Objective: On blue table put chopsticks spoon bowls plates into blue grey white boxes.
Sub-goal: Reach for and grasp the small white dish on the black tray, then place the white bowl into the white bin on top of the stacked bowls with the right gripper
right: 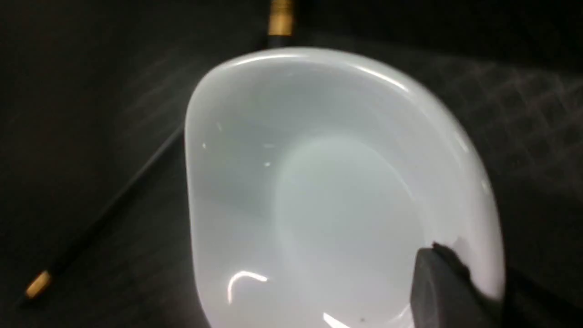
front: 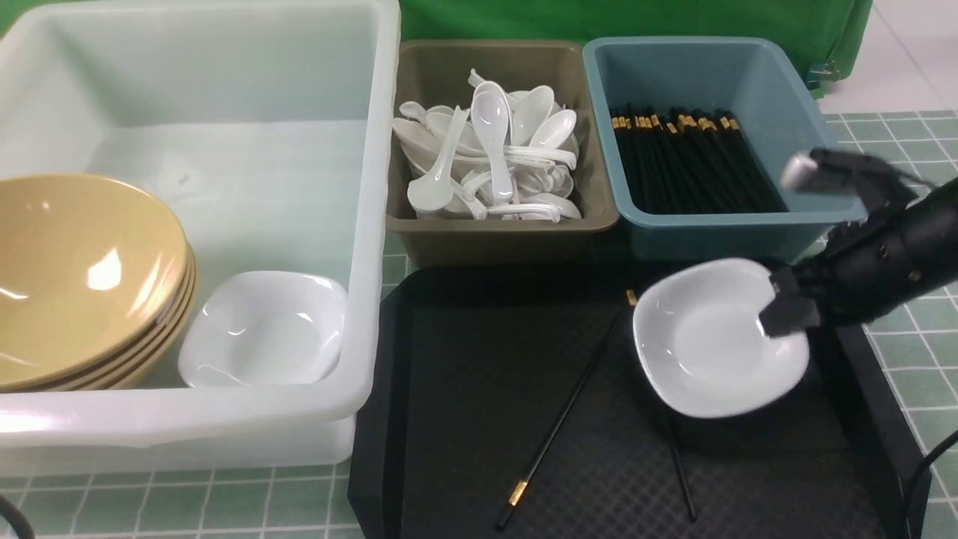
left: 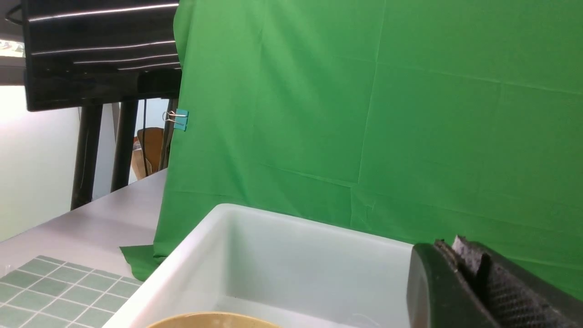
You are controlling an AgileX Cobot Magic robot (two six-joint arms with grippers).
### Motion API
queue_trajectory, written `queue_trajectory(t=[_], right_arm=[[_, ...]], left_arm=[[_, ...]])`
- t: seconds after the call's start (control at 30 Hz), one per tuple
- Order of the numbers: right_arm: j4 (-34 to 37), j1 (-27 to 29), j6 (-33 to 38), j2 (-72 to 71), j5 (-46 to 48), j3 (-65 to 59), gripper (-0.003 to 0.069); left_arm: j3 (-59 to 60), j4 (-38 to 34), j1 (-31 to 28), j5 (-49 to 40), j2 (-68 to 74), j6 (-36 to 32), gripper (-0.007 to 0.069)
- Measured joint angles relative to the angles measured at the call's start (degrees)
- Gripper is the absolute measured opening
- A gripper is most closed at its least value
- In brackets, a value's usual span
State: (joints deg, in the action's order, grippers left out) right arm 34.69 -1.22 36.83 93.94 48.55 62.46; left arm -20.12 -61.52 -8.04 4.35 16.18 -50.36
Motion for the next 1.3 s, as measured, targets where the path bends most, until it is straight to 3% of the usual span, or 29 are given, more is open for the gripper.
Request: queue_trajectory(t=[0.1, 0.3, 0.43, 0.57, 0.73, 1.0, 1.1, 1.13, 1.3], right_arm=[[3.0, -5.1, 7.4, -3.5, 1.6, 7.2, 0.0064], [4.6, -26.8, 21.5, -0.8, -2.9, 26.6, 0.0064], [-2.9, -38.0, 24.7, 8.9, -6.3, 40.2, 0.0064], [-15.3, -44.1, 23.1, 20.8, -4.1, 53.7, 0.0064], [-22.4, -45.7, 18.8, 30.0, -2.3, 60.5, 0.0064], [-21.9, -45.7, 18.7, 35.1, -2.0, 61.9, 0.0076], [-22.2, -45.7, 17.6, 35.7, -2.0, 62.0, 0.0132], [-22.8, -45.7, 16.5, 36.0, -1.8, 61.9, 0.0215], [-23.2, -45.7, 13.2, 33.9, 0.0, 60.4, 0.0411]], left_arm=[[0.0, -0.1, 0.0, -0.1, 0.0, 0.0, 0.0003], [0.0, -0.1, 0.0, 0.0, 0.0, 0.0, 0.0003], [0.0, -0.1, 0.0, 0.0, 0.0, 0.0, 0.0003], [0.0, -0.1, 0.0, 0.0, 0.0, 0.1, 0.0003], [0.0, -0.1, 0.0, 0.0, 0.0, 0.0, 0.0003], [0.0, -0.1, 0.0, 0.0, 0.0, 0.2, 0.0003], [0.0, -0.1, 0.0, 0.0, 0.0, 0.2, 0.0003], [0.0, -0.1, 0.0, 0.1, 0.0, 0.2, 0.0003], [0.0, -0.1, 0.0, 0.2, 0.0, 0.2, 0.0003]])
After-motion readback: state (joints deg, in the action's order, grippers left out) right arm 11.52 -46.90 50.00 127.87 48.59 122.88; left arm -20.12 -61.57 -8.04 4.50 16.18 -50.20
